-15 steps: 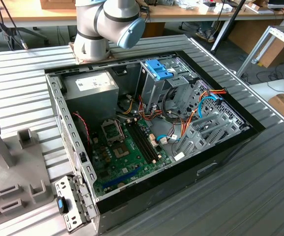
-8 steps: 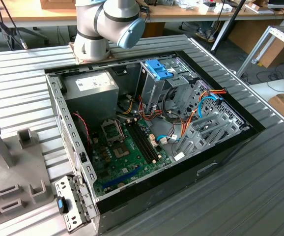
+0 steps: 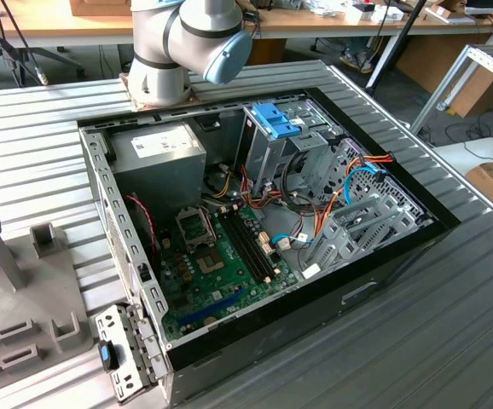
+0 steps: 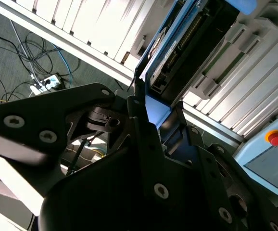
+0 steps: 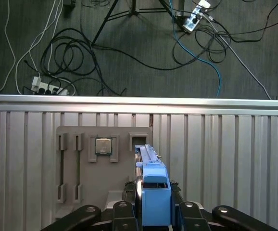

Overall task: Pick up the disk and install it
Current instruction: 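Pick up the disk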

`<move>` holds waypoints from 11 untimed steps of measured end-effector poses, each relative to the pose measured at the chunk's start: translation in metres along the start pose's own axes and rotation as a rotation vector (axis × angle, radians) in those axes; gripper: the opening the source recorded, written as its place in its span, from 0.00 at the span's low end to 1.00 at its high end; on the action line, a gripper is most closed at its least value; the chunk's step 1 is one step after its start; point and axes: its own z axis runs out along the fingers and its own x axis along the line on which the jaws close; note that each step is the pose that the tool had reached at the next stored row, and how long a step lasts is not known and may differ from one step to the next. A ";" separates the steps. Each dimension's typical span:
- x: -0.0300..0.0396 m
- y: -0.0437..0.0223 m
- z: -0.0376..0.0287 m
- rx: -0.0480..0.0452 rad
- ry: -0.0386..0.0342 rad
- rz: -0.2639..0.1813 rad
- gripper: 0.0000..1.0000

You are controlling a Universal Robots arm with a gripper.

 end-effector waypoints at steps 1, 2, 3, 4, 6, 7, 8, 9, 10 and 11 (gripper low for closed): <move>0.0000 0.0000 0.0000 0.0000 -0.0001 0.000 0.36; 0.0000 0.0000 0.0000 0.0000 -0.0001 0.000 0.36; 0.0000 0.0000 -0.0002 0.0000 0.0000 0.000 0.36; 0.0000 0.0001 -0.0010 -0.0001 0.0000 0.000 0.36; -0.0001 0.0001 -0.0039 0.0000 -0.0001 0.000 0.36; -0.0001 0.0001 -0.0039 0.0001 -0.0001 0.000 0.36; -0.0001 0.0001 -0.0041 0.0000 -0.0001 0.000 0.36; -0.0001 0.0001 -0.0041 0.0000 0.0000 0.000 0.36; -0.0001 0.0001 -0.0042 0.0000 -0.0001 0.000 0.36; -0.0001 0.0001 -0.0043 0.0000 0.0000 0.000 0.36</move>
